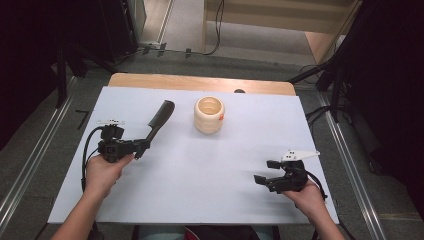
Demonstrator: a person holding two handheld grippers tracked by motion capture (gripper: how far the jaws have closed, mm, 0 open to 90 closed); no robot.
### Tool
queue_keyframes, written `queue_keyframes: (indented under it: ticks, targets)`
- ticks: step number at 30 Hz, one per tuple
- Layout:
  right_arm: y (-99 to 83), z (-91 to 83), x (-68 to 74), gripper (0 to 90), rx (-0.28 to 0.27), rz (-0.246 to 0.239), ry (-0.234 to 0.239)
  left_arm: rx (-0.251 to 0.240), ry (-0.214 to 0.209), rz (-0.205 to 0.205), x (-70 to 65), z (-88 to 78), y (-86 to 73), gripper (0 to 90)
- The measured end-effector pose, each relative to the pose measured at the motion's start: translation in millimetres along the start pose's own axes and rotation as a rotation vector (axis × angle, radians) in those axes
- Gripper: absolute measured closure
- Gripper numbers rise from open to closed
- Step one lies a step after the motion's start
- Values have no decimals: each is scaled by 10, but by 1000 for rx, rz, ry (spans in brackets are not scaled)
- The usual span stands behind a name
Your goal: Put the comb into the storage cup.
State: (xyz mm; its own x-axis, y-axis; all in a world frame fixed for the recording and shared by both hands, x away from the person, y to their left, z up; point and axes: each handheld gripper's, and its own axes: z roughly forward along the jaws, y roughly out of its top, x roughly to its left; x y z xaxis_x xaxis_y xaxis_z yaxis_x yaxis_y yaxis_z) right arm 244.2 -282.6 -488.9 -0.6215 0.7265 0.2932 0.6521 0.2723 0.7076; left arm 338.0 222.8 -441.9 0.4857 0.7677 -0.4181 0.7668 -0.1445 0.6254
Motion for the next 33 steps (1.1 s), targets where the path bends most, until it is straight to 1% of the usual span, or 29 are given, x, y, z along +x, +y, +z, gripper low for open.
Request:
queue_keyframes:
  ticks: [2, 8, 11, 14, 17, 18, 21, 26, 29, 33]
  targets:
    - [0, -1, 3, 127, 1, 1, 1, -6, -19, 2, -18, -7, 8, 732]
    - [-1, -1, 0, 127, -1, -2, 1, -27, -55, 8, -89, -26, 46, 732]
    - [-1, -1, 2, 127, -1, 1, 1, -28, -74, 17, -121, -31, 77, 732]
    - [-1, -2, 1, 127, -2, 0, 1, -33, -110, 9, -148, -34, 102, 732]
    - [-1, -5, 0, 127, -2, 1, 3, -34, -127, 16, -184, -33, 133, 732]
    - [0, -5, -1, 127, 0, 0, 2, -39, -126, 16, -201, -31, 141, 732]
    - [0, -5, 0, 127, 1, 0, 2, -36, -149, 19, -236, -26, 167, 732]
    - [1, -7, 3, 127, -2, 1, 2, -36, -178, 23, -323, 15, 213, 732]
    - [5, -9, 7, 127, -4, -1, 2, -30, -213, 26, -394, 69, 253, 732]
    - [9, -6, 20, 127, -4, 5, 7, -18, -232, 43, -502, 147, 296, 732]
